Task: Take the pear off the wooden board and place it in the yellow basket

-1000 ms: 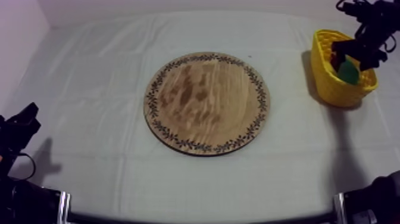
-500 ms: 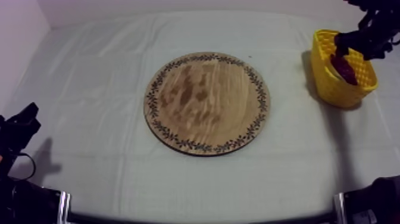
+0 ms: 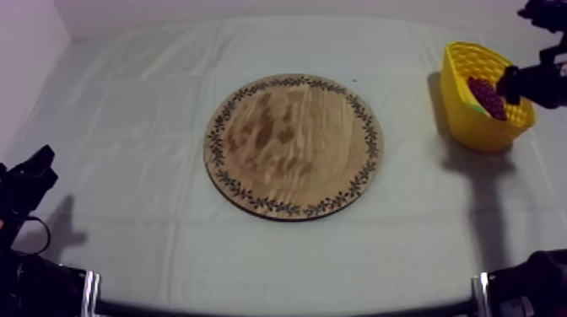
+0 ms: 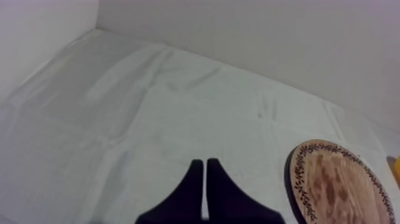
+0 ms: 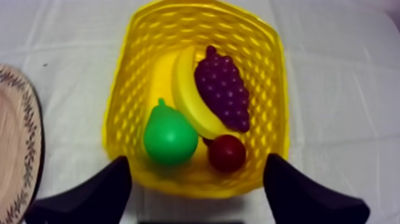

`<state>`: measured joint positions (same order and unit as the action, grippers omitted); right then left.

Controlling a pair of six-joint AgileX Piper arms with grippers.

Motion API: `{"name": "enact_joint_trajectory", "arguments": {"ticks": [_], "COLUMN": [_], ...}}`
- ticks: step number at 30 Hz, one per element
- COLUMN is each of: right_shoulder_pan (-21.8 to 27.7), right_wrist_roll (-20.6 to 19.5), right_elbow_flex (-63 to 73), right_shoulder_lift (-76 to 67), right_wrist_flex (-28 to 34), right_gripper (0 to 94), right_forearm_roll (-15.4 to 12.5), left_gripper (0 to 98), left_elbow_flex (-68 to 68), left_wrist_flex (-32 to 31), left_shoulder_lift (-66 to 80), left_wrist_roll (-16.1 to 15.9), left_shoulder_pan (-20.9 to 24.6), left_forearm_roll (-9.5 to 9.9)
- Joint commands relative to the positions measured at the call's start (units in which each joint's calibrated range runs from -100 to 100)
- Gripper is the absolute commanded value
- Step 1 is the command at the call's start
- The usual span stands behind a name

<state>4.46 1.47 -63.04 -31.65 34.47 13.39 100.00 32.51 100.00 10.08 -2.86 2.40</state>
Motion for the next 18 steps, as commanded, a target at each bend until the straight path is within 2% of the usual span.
{"name": "enact_joint_trajectory", "arguments": {"ticks": [1, 9, 18], "right_shoulder_pan": [-0.22, -1.0, -1.43], "right_wrist_roll": [2.65, 8.06, 13.5], "right_elbow_flex": [-6.61, -18.86, -28.63], "right_shoulder_lift": [-8.93, -26.52, -42.37], "right_wrist_flex": [-1.72, -6.25, -6.67], "right_gripper": [59.7, 54.4, 39.1], "right_forearm_roll": [-1.78, -6.44, -12.59], "left_gripper": [0.1, 0.1, 0.1], "left_elbow_flex": [0.0, 0.0, 0.0], "left_wrist_flex": [-0.01, -0.01, -0.01], "left_shoulder_lift": [0.0, 0.0, 0.0], "left_wrist_roll": [0.01, 0.01, 0.01], "left_shoulder_pan": [0.0, 0.0, 0.0], "left_forearm_roll": [0.02, 0.02, 0.02]}}
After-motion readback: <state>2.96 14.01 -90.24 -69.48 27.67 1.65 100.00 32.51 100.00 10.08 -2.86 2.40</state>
